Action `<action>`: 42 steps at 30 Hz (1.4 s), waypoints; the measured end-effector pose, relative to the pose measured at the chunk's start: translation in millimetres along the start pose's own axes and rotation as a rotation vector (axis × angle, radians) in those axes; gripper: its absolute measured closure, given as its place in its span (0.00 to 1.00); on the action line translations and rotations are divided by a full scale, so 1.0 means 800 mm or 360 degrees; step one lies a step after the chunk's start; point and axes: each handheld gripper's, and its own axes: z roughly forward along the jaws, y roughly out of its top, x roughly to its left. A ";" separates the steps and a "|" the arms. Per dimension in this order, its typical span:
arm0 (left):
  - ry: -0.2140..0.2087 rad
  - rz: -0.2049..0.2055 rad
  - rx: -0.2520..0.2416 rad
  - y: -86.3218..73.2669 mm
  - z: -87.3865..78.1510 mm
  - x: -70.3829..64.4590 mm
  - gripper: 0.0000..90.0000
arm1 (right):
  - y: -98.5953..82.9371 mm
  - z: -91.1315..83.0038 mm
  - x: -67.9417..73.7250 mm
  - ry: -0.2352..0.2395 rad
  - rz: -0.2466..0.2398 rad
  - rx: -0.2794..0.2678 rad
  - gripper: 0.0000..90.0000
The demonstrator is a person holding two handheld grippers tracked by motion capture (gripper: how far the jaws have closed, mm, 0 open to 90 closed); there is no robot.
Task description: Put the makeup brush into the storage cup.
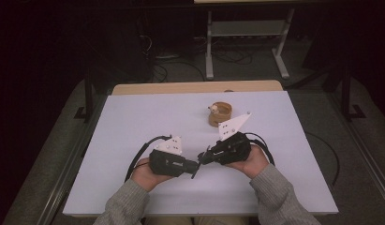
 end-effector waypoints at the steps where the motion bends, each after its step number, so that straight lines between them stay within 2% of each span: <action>1: 0.0008 -0.0016 -0.0005 -0.001 -0.001 -0.001 0.84 | 0.000 -0.001 -0.001 -0.0005 0.0004 0.0014 0.91; 5: 0.0056 -0.0015 0.0029 -0.007 -0.006 -0.002 0.80 | -0.002 -0.006 -0.004 -0.0027 0.0019 0.0072 0.91; 6: 0.0060 -0.0040 0.0016 -0.008 -0.006 -0.003 0.79 | -0.002 -0.008 -0.004 -0.0034 0.0025 0.0084 0.92; 7: 0.0064 -0.0027 0.0015 -0.010 -0.008 -0.002 0.78 | -0.003 -0.010 -0.005 -0.0034 0.0034 0.0088 0.92; 14: 0.0127 -0.0059 0.0008 -0.026 -0.019 -0.003 0.74 | -0.004 -0.026 -0.011 -0.0089 0.0063 0.0140 0.92; 17: 0.0147 -0.0102 -0.0008 -0.034 -0.022 -0.004 0.70 | -0.005 -0.034 -0.016 -0.0108 0.0089 0.0150 0.92; 18: 0.0163 -0.0092 0.0002 -0.036 -0.023 -0.003 0.69 | -0.006 -0.036 -0.018 -0.0120 0.0098 0.0156 0.92; 25: 0.0236 -0.0155 -0.0007 -0.052 -0.032 -0.005 0.64 | -0.010 -0.051 -0.028 -0.0170 0.0146 0.0195 0.92; 31: 0.0300 -0.0164 0.0020 -0.064 -0.037 -0.004 0.61 | -0.012 -0.061 -0.034 -0.0195 0.0193 0.0190 0.92; 33: 0.0309 -0.0183 0.0018 -0.068 -0.038 -0.004 0.61 | -0.012 -0.063 -0.038 -0.0207 0.0180 0.0208 0.92; 42: 0.0370 -0.0210 0.0020 -0.083 -0.042 -0.006 0.58 | -0.014 -0.072 -0.049 -0.0225 0.0240 0.0216 0.92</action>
